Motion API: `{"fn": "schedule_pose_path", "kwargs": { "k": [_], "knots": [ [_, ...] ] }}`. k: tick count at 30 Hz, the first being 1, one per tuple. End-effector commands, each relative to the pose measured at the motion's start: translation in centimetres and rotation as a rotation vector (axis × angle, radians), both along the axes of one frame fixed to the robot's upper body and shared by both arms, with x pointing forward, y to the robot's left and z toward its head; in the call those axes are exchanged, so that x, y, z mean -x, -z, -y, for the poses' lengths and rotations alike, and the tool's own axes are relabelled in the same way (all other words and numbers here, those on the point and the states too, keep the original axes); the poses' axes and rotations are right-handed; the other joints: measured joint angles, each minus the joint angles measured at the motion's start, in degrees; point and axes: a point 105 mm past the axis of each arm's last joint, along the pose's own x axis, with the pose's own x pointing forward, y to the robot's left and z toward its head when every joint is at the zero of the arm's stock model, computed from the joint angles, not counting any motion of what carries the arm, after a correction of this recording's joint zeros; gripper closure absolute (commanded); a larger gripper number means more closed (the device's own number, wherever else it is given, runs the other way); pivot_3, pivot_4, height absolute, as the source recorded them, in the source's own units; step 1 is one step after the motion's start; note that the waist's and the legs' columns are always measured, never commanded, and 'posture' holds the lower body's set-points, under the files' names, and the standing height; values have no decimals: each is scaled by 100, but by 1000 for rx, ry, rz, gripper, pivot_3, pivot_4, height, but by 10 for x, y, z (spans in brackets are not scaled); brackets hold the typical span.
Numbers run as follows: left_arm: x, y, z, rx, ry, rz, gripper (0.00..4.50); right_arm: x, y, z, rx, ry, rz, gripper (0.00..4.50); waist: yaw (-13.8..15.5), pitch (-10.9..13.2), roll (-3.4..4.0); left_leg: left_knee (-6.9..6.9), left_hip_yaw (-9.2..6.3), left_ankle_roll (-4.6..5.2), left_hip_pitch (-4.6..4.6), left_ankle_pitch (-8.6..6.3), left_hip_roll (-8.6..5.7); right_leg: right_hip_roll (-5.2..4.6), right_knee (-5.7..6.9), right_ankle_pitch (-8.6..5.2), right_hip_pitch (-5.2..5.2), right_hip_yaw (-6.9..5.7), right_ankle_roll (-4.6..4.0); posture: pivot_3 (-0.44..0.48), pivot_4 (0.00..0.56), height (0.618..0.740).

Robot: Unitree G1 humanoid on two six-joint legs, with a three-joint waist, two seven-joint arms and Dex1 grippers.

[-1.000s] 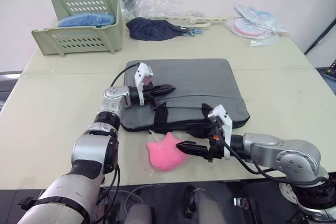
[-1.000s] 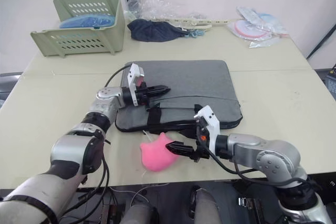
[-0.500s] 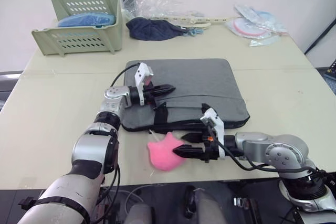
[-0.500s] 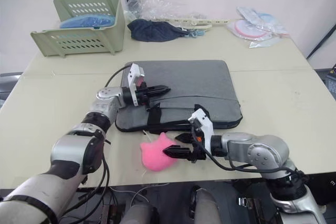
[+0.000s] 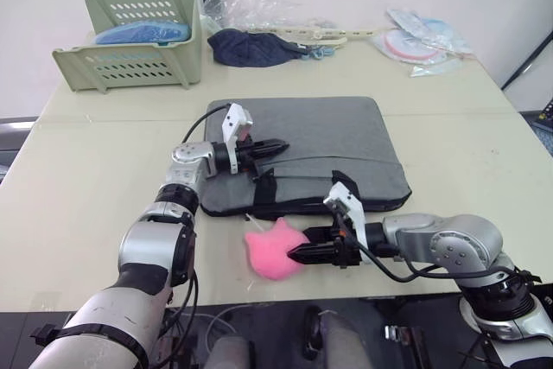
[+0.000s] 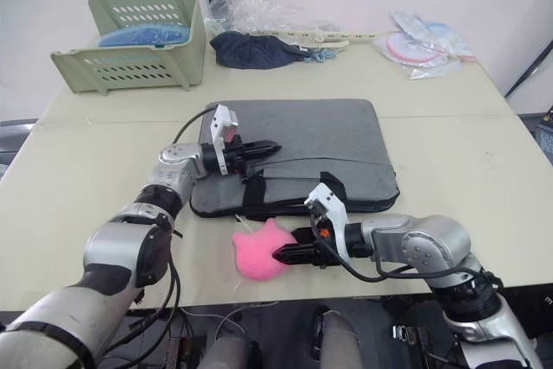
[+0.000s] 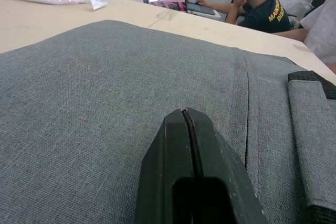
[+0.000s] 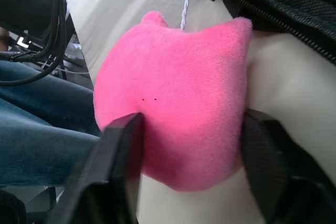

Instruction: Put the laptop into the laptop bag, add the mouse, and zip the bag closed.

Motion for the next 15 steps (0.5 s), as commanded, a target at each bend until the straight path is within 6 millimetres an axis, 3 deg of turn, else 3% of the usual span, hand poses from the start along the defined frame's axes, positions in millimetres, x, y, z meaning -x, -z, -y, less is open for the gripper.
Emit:
{"fn": "schedule_pose_path", "kwargs": {
  "k": [1,9,15],
  "knots": [
    [7,27,6,-39,16,-89,4500,3,-6,-1,-13,-24,20,4443,0,0,0,0,0,0,0,0,0,0,0,0,0,0,0,0,150,740],
    [10,32,10,-61,37,-86,4500,2,-11,2,-25,-5,33,4443,6,-1,1,1,-1,0,-1,0,-1,-1,0,0,1,-2,0,0,150,740],
    [19,48,12,-114,76,-92,4500,-3,-17,7,-21,18,60,4443,5,-10,12,2,-5,0,-2,0,-2,-3,0,0,1,-4,0,0,150,740]
  ]
}}
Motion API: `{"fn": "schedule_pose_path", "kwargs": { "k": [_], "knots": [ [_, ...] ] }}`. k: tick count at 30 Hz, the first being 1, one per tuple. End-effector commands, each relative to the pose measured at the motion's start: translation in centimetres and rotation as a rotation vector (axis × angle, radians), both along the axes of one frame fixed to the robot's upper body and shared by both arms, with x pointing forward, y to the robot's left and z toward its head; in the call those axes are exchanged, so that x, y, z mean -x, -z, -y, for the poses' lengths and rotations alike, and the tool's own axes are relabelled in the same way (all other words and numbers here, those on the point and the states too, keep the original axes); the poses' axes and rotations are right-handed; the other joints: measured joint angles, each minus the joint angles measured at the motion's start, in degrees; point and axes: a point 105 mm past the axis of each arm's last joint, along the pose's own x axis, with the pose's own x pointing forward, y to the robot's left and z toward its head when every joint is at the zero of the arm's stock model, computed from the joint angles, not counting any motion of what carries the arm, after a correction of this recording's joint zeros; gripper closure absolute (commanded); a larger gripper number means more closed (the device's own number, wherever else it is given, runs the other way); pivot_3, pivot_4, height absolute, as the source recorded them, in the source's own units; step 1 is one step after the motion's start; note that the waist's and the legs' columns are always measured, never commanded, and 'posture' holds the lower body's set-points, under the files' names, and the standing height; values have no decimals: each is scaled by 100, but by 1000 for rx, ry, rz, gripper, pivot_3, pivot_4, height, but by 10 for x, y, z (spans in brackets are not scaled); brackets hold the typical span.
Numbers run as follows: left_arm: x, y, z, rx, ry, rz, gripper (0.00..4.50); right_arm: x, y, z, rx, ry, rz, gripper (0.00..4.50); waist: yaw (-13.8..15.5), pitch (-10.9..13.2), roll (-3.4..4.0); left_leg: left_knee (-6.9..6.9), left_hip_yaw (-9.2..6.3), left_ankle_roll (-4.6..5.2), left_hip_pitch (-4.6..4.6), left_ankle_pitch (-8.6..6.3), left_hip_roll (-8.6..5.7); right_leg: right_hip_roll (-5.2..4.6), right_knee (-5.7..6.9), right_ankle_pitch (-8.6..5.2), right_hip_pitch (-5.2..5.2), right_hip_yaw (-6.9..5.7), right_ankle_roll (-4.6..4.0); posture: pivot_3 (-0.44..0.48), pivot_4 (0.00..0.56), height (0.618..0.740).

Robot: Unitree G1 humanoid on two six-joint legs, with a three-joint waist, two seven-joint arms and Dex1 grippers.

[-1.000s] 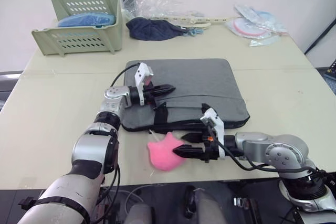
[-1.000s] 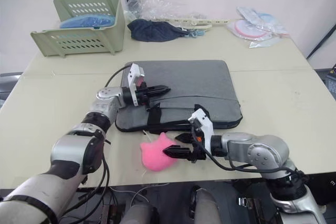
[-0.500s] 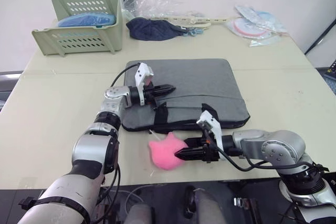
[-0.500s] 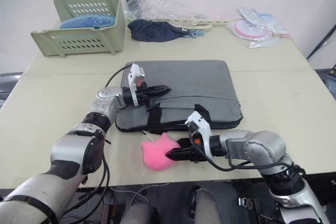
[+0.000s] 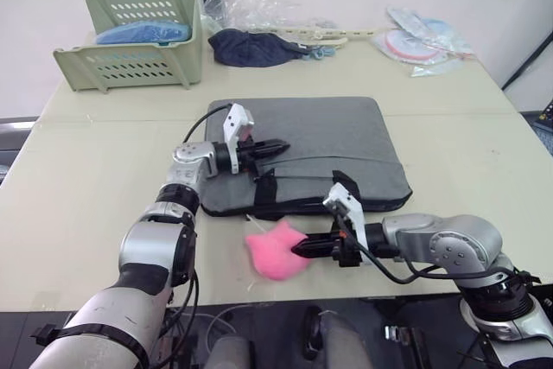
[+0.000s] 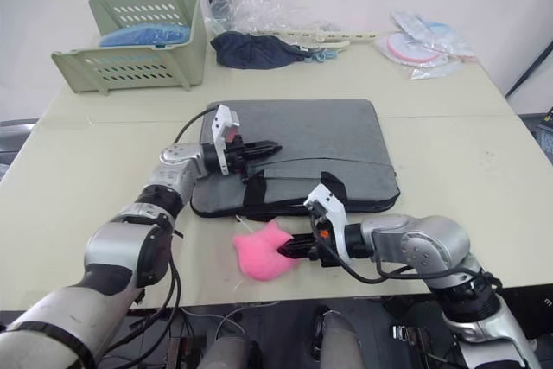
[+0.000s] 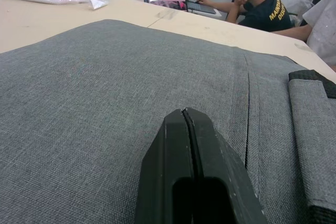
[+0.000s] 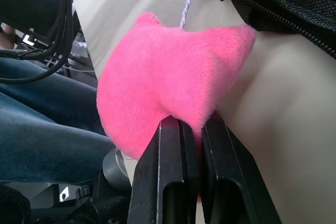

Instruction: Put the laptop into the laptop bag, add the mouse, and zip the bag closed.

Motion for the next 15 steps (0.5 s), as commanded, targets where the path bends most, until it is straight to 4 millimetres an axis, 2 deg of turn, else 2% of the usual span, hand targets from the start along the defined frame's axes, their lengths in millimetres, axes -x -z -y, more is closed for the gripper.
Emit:
{"fn": "schedule_pose_path", "kwargs": {
  "k": [1,9,15],
  "knots": [
    [17,46,7,-73,51,-135,4500,-2,-15,5,-13,6,61,4443,0,-5,5,0,0,0,0,0,0,0,0,0,0,0,0,0,150,740],
    [20,55,6,-70,45,-163,4500,14,-28,16,-1,-3,101,4443,9,-29,26,-1,-5,0,-1,0,-2,-5,-1,0,2,-8,0,0,150,740],
    [24,63,5,-78,44,-183,4500,25,-29,30,29,31,96,4443,15,-38,35,-3,-13,3,-2,-2,-5,-9,-8,0,7,-12,0,0,150,740]
  ]
}}
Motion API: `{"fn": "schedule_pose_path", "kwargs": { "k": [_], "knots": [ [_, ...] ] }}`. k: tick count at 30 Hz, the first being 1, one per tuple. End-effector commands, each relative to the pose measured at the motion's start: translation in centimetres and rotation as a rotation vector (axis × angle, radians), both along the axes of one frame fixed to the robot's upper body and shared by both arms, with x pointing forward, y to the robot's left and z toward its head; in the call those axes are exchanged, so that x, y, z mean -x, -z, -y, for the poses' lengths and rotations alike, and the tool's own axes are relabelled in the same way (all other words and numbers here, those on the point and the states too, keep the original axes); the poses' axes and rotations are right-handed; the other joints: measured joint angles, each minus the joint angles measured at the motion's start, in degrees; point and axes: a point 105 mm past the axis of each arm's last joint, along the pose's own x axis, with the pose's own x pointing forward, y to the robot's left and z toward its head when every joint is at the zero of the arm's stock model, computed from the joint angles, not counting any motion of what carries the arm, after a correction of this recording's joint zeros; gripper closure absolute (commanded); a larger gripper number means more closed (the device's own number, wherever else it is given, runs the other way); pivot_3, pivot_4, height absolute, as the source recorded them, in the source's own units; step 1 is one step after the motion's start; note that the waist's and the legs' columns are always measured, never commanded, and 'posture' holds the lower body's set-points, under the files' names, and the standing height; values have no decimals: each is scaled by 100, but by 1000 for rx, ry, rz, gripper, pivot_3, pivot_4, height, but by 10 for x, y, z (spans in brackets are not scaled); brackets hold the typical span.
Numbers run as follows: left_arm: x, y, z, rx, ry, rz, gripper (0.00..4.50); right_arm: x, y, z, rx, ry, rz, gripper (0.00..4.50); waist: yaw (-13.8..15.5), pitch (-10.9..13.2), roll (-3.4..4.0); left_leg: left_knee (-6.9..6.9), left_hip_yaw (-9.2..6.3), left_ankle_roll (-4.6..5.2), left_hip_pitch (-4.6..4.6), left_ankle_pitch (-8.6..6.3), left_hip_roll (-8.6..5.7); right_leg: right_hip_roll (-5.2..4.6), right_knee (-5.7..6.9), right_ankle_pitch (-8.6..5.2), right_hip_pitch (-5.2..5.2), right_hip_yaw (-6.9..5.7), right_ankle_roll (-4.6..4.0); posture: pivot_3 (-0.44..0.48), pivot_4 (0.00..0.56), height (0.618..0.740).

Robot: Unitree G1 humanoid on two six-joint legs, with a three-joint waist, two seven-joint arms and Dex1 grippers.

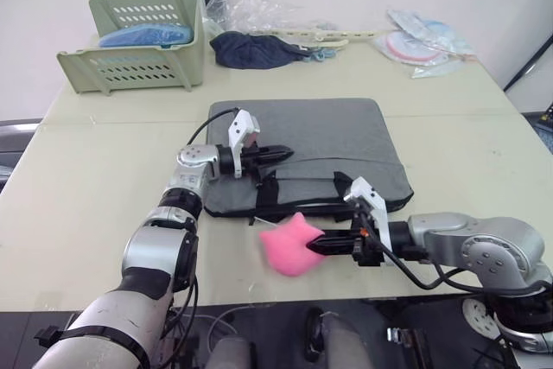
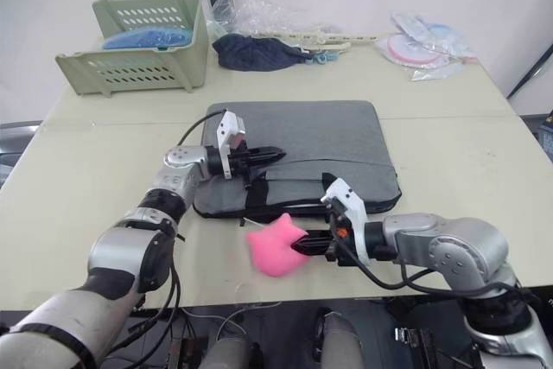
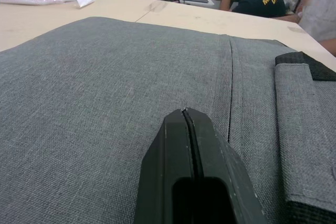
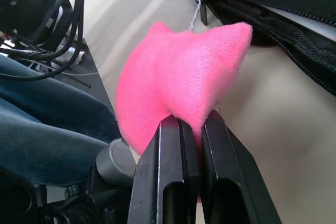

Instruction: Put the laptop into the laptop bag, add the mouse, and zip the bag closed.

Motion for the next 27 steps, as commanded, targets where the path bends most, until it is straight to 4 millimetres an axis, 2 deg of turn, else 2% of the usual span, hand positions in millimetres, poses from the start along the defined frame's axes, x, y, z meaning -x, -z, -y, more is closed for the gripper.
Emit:
{"fn": "schedule_pose_path", "kwargs": {
  "k": [1,16,27],
  "knots": [
    [19,56,2,-76,22,-179,4500,10,-7,10,13,13,25,4443,1,-5,4,0,-1,1,0,-1,0,0,-3,0,3,-1,0,0,150,740],
    [21,66,1,-93,1,-203,4500,15,-5,40,72,118,6,4443,4,-22,24,0,-16,11,9,-6,-1,-1,-27,5,30,-10,9,0,150,740],
    [25,79,-3,-138,-3,-217,4500,18,-2,57,114,174,-13,4443,-3,-56,69,-3,-45,20,22,-11,-2,-2,-69,12,77,-34,21,0,150,740]
  ]
}}
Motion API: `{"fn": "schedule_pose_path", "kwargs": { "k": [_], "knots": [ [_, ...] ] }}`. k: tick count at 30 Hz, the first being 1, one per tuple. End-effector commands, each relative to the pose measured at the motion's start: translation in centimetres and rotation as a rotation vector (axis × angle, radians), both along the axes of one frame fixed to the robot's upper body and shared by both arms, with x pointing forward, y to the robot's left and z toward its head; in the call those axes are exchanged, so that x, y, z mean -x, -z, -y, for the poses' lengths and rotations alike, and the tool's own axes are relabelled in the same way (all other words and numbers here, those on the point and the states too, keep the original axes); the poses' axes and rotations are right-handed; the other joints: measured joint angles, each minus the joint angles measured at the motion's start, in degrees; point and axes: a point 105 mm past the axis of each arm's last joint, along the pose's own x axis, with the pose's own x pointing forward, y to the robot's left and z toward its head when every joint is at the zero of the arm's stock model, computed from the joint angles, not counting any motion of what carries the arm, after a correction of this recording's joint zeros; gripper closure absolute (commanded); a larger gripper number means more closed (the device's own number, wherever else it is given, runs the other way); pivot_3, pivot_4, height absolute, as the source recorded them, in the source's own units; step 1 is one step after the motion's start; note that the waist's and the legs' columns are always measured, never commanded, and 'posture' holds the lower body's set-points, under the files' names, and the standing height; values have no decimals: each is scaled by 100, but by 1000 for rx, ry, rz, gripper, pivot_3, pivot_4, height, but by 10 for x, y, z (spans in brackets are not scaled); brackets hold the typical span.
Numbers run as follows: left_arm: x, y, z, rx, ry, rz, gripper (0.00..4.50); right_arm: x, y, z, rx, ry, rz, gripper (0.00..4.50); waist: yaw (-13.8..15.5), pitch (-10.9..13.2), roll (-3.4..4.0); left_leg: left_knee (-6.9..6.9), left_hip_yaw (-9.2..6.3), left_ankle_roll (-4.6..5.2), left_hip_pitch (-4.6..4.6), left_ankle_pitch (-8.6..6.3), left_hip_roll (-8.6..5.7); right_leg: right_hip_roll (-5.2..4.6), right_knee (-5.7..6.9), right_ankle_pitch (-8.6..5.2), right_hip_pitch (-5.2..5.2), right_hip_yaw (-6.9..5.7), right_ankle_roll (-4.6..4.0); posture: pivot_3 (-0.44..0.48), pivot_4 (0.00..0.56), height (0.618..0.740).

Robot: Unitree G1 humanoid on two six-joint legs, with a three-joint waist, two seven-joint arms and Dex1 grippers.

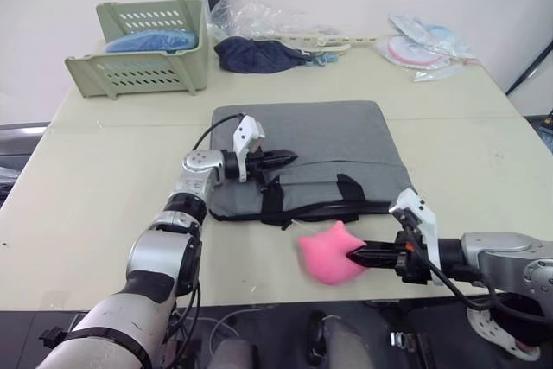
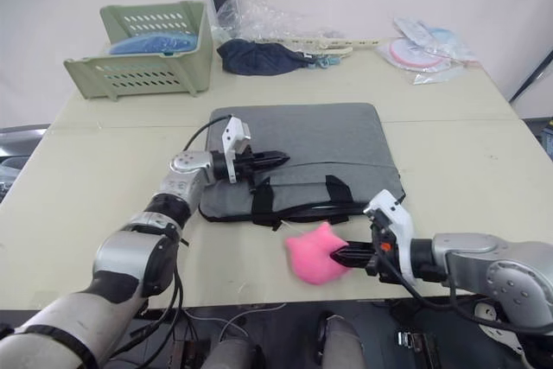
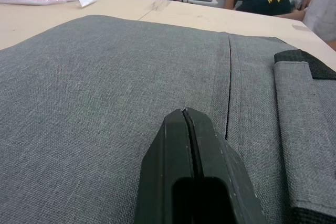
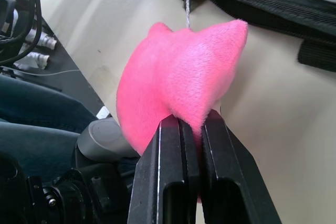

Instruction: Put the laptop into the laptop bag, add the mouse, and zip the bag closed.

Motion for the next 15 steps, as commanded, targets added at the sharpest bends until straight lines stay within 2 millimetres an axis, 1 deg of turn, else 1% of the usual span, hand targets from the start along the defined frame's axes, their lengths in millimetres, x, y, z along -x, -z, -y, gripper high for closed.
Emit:
{"fn": "schedule_pose_path", "kwargs": {
  "k": [1,4,9,11,15],
  "knots": [
    [25,71,-6,-134,15,-218,4500,4,-5,11,29,23,14,4443,-1,-5,3,0,-1,0,0,0,0,0,-1,0,1,-1,0,0,150,740],
    [26,73,-8,-145,15,-219,4500,6,-4,20,49,46,6,4443,-2,-21,10,-2,-5,0,0,0,0,0,-2,0,2,-4,0,0,150,740],
    [26,75,-9,-152,12,-221,4500,8,-4,28,68,60,1,4443,-6,-52,10,-5,-6,1,2,0,1,1,-5,0,4,-5,0,0,150,740],
    [27,76,-9,-154,15,-223,4500,7,-4,39,85,88,-1,4443,-4,-59,11,-5,-8,1,2,-1,0,0,-7,0,5,-5,0,0,150,740],
    [27,77,-9,-158,17,-222,4500,6,-2,49,99,117,-5,4443,-1,-71,9,-7,-8,2,2,-1,0,0,-13,0,8,-6,0,0,150,740]
  ]
}}
